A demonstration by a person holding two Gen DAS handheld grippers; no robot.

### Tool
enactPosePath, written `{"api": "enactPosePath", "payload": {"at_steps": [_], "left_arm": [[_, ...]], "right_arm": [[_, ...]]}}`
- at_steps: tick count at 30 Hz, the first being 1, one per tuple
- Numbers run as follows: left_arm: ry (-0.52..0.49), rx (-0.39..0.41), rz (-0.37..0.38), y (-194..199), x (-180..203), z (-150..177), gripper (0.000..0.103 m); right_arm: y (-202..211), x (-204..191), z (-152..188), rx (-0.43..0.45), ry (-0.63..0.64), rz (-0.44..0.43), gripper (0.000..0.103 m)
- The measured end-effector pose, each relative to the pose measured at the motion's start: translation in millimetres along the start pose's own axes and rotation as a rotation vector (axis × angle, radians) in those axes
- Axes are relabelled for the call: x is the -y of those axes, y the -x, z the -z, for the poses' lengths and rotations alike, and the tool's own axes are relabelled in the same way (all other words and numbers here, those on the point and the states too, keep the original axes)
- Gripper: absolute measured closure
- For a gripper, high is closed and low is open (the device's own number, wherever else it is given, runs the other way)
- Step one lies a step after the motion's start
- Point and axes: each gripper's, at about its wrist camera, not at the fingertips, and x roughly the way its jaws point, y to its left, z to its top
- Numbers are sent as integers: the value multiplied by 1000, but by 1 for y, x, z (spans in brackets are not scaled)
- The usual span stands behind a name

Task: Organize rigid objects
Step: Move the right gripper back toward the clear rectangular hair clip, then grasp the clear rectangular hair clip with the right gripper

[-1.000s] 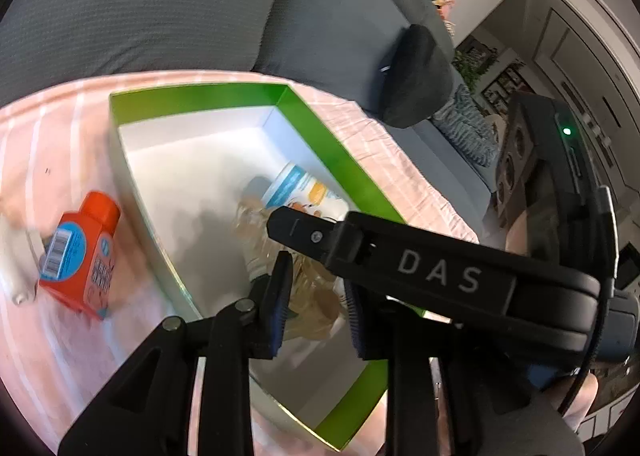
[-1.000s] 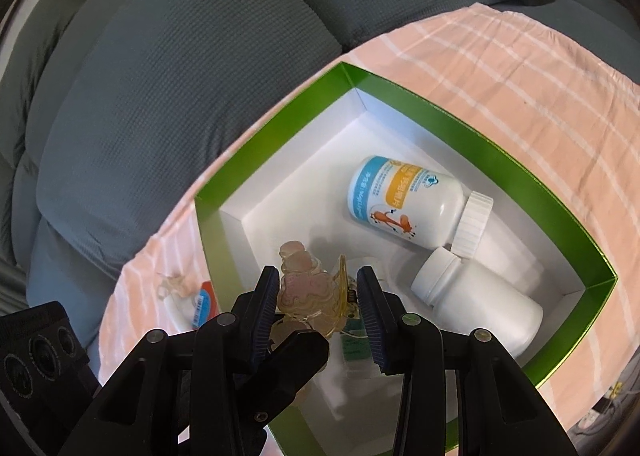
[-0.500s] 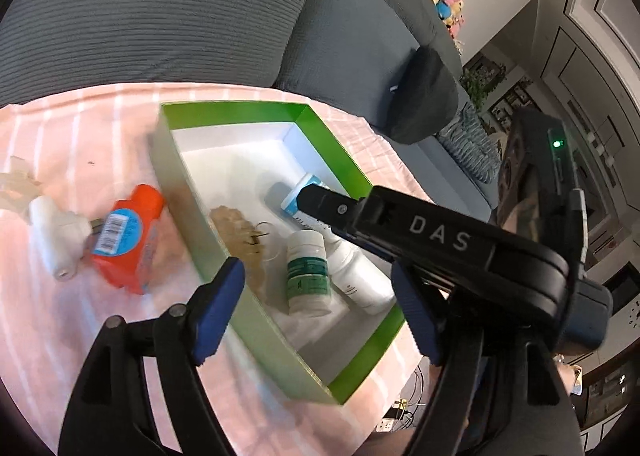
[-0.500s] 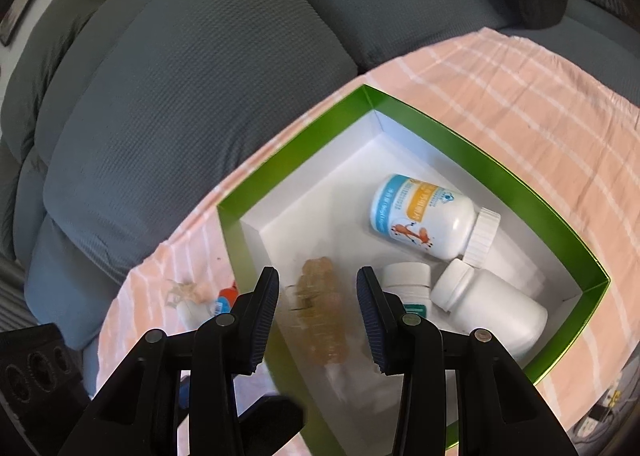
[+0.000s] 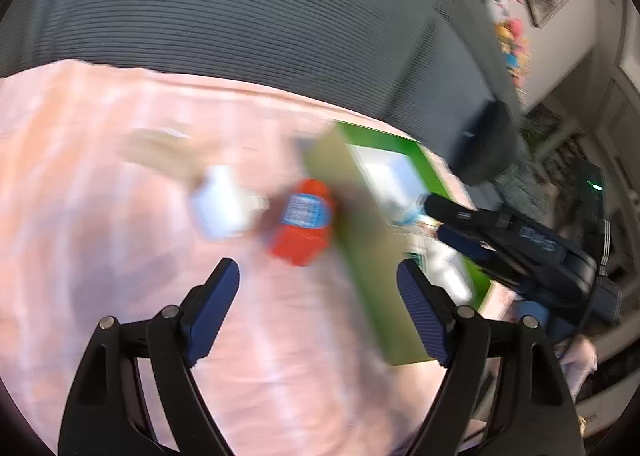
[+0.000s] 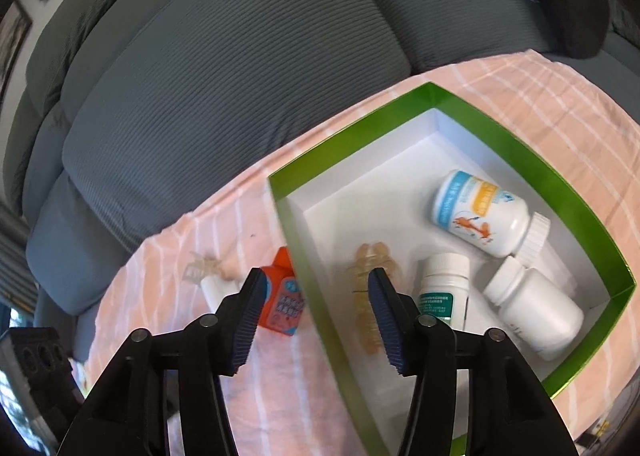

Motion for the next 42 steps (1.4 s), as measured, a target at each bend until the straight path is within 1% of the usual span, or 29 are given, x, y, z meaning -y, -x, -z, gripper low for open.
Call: {"api": "enactPosePath", "payload": {"at_steps": [1,3,5,7,9,11,12,14,16,19,23,25,27,28,29,30,31,35,38,40,42], "left_arm": [[1,4,-25,5,-7,1,21],[-2,-3,-64,12,-19,3,20],[-7,-10,-88,19,-31,4,20],[-3,9,-99,28,-47,8,20],[32,27,-122,33,-64,10,20],[84,7,-163,32,-77,10,20],[96,4,-171,33,-79,10,20],[110,27,-177,37,-82,8,20],[130,49,-179,42,-82,8,20],[145,58,-169,47,-82,7,20],[171,72,-194,53,-90,6,20],[202,68,-201,55,-97,5,20],[252,67,-182,58,-106,4,20],[273,68,-169,60,-110,3,20],[292,69,-155,61,-113,3,20],[308,74,-141,63,-115,3,20],[316,77,-138,65,-116,2,20],[339,91,-154,71,-119,1,20],[351,91,-140,73,-121,2,20],[352,91,-143,74,-122,2,20],[355,88,-147,73,-123,2,20]], "right_arm": [[-1,-4,1,-1,12,-2,40],[-2,-12,5,-7,34,-17,40],[-4,-21,8,-15,58,-37,40],[-6,-31,12,-20,88,-47,39],[-12,-43,16,-36,140,-45,37],[-23,-54,22,-69,181,-45,36],[-26,-57,24,-82,187,-50,36],[-36,-67,25,-111,209,-69,36],[-44,-77,26,-115,238,-71,36],[-59,-95,27,-137,290,-47,36],[-84,-124,24,-195,343,-72,36],[-99,-140,24,-220,371,-79,36],[-117,-154,23,-257,400,-78,36],[-126,-158,23,-272,407,-60,36],[-134,-163,23,-265,423,-28,36],[-137,-170,23,-238,454,9,36],[-142,-175,24,-237,479,32,36],[-159,-190,21,-292,514,16,36],[-174,-199,20,-306,554,20,36],[-189,-200,22,-322,575,62,36],[-199,-196,23,-340,568,91,36]]}}
